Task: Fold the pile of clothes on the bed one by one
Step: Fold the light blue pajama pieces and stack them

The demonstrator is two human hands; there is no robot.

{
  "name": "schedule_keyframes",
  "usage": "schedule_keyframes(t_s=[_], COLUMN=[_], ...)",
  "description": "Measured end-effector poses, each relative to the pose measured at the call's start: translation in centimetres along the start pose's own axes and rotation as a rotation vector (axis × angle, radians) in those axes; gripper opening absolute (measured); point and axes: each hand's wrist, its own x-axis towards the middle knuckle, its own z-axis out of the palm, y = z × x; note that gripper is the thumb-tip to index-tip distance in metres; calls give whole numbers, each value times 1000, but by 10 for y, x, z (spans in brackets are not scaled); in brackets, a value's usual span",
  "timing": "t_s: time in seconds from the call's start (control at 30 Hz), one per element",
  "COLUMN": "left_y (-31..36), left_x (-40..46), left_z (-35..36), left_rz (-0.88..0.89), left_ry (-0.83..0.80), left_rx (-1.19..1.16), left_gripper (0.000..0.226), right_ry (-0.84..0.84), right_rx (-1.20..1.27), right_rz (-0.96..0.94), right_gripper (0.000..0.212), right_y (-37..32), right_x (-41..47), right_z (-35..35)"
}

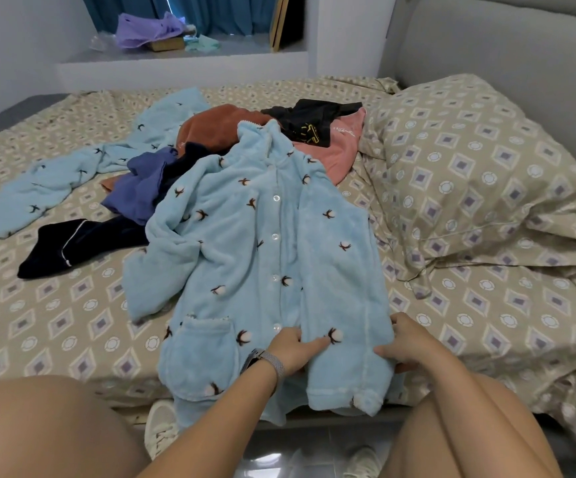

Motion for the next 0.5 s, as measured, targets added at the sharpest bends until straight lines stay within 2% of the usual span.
schedule_keyframes(t_s=[0.13,0.2,0.27,0.37,0.43,0.5], left_y=[-6,-8,-6,3,9,10], left_x=[-4,-5,-9,-20,-27,-33], left_z=[8,10,9,-2,-17,-36], left_rz=[-108,-88,-18,72,101,117], left_ry=[-158,-154,-108,10,82,160], left_rx=[-168,-110,93,349,336,275], left_gripper=[41,48,44,30,24,18], right_ry=[-30,8,78,264,346,346], right_rx=[-61,-137,-154,-144,-124,-150], right_rz=[19,16,-9,-148,-289,-398], right_gripper=[56,53,55,64,62,55], right_y=[4,3,1,-8,-17,-23], right_x=[-2,-1,-1,-1,-2,1], right_z=[-3,1,4,6,8,12])
